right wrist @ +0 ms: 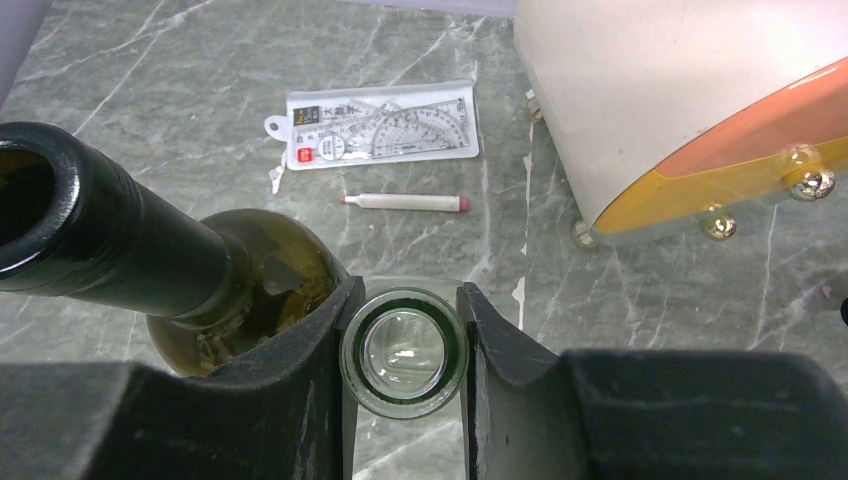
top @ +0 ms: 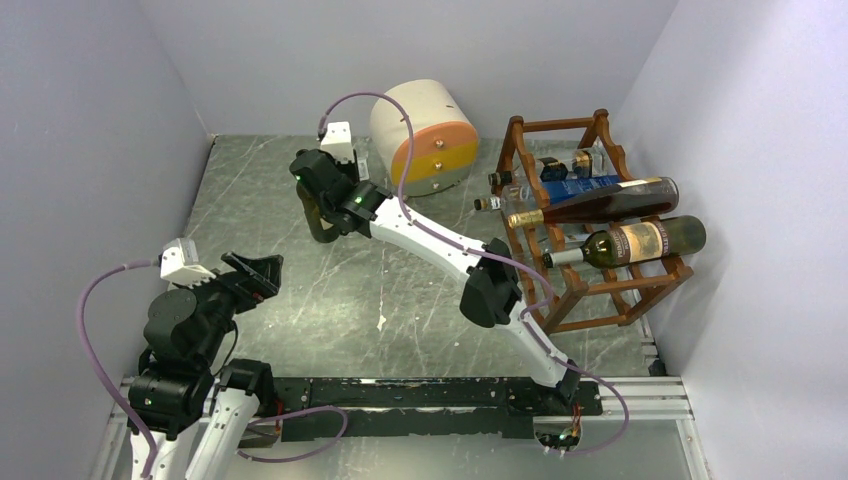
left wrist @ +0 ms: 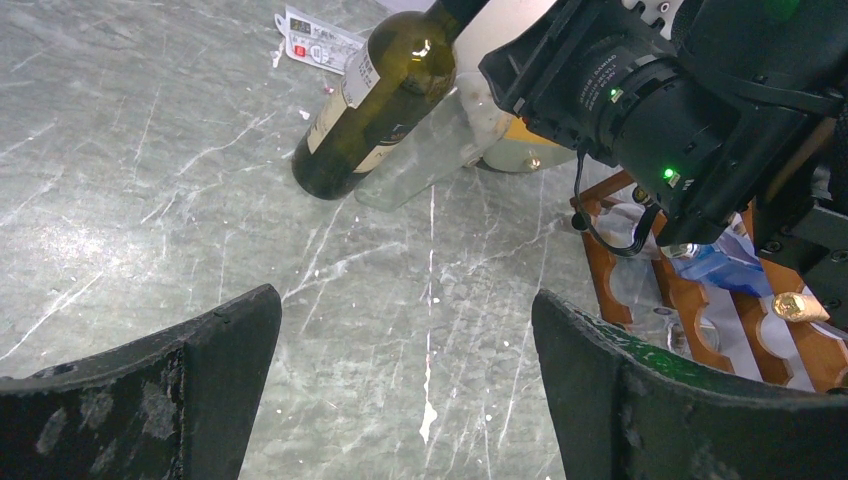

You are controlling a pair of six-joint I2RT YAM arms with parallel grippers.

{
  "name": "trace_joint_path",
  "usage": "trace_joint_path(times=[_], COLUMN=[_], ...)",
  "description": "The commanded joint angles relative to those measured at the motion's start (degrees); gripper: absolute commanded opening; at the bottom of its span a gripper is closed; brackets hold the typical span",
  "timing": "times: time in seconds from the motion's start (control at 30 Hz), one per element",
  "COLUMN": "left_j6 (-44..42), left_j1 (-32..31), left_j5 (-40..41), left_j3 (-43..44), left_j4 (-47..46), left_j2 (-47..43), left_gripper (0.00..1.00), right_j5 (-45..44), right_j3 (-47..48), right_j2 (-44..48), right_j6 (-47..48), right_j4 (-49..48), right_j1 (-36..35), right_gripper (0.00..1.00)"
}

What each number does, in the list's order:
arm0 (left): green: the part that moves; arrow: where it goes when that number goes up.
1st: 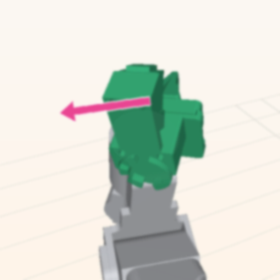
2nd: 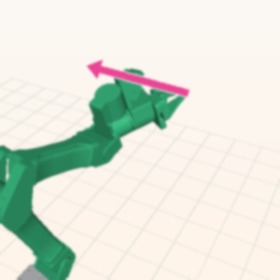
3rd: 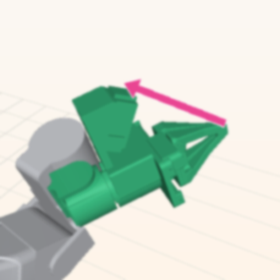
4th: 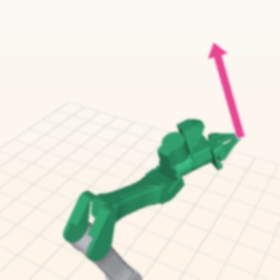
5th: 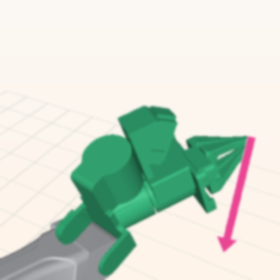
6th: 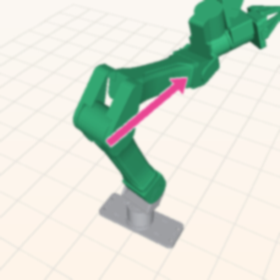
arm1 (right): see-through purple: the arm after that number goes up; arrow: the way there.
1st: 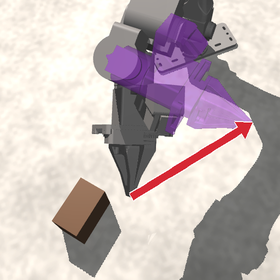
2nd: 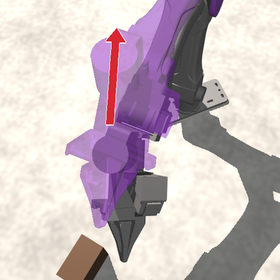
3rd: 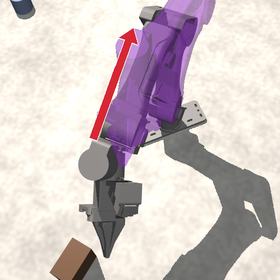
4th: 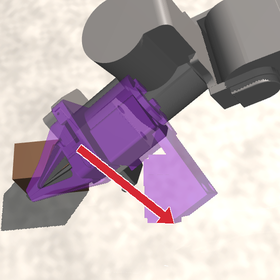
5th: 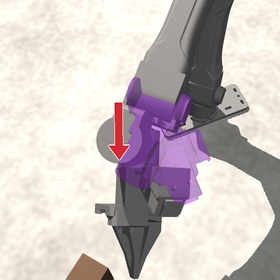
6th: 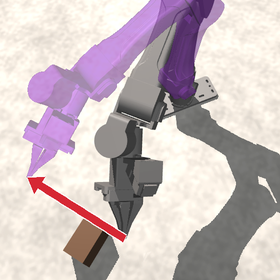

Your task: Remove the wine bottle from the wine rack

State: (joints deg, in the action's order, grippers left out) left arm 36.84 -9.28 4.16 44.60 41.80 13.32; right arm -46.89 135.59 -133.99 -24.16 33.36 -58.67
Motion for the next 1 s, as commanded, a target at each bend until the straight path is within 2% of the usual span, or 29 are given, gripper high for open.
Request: trace_joint_path(times=[0.0, 0.1, 0.17, 0.3, 0.7, 0.83, 0.97], left_j6=[-0.8, -0.8, -0.8, -0.7, -1.4, -1.9, -2.4], left_j1=[0.0, 0.0, 0.0, 0.0, 1.5, 2.3, 3.1], left_j5=[-1.5, -1.6, -1.6, -1.5, -3.0, -4.0, -5.2], left_j3=[-0.2, -0.2, -0.2, -0.2, -0.4, -0.5, -0.5], left_j4=[-1.9, -2.1, -2.0, -2.0, -2.6, -2.9, -3.2], left_j2=[-0.7, -0.6, -0.5, -0.3, -0.1, -0.1, -0.5], left_gripper=[0.99, 0.99, 0.99, 0.99, 0.99, 0.99, 0.99], right_j5=[-0.5, -0.7, -0.4, -0.2, 2.6, 4.1, 7.6], right_j3=[2.1, 4.5, 4.7, 4.2, 3.6, 0.0, -9.8], right_j2=[-0.5, -1.8, -1.9, -1.3, 3.9, 9.2, 19.8], right_j6=[-0.8, -0.9, -0.6, -0.4, -0.7, 0.0, 4.4], right_j4=[-0.8, 0.9, 0.8, 0.5, 1.7, 2.1, -0.8], right_j1=[0.0, 0.1, 0.1, 0.1, -0.1, -0.7, -1.0], right_gripper=[0.25, 0.39, 0.45, 0.50, 0.56, 0.61, 0.67])
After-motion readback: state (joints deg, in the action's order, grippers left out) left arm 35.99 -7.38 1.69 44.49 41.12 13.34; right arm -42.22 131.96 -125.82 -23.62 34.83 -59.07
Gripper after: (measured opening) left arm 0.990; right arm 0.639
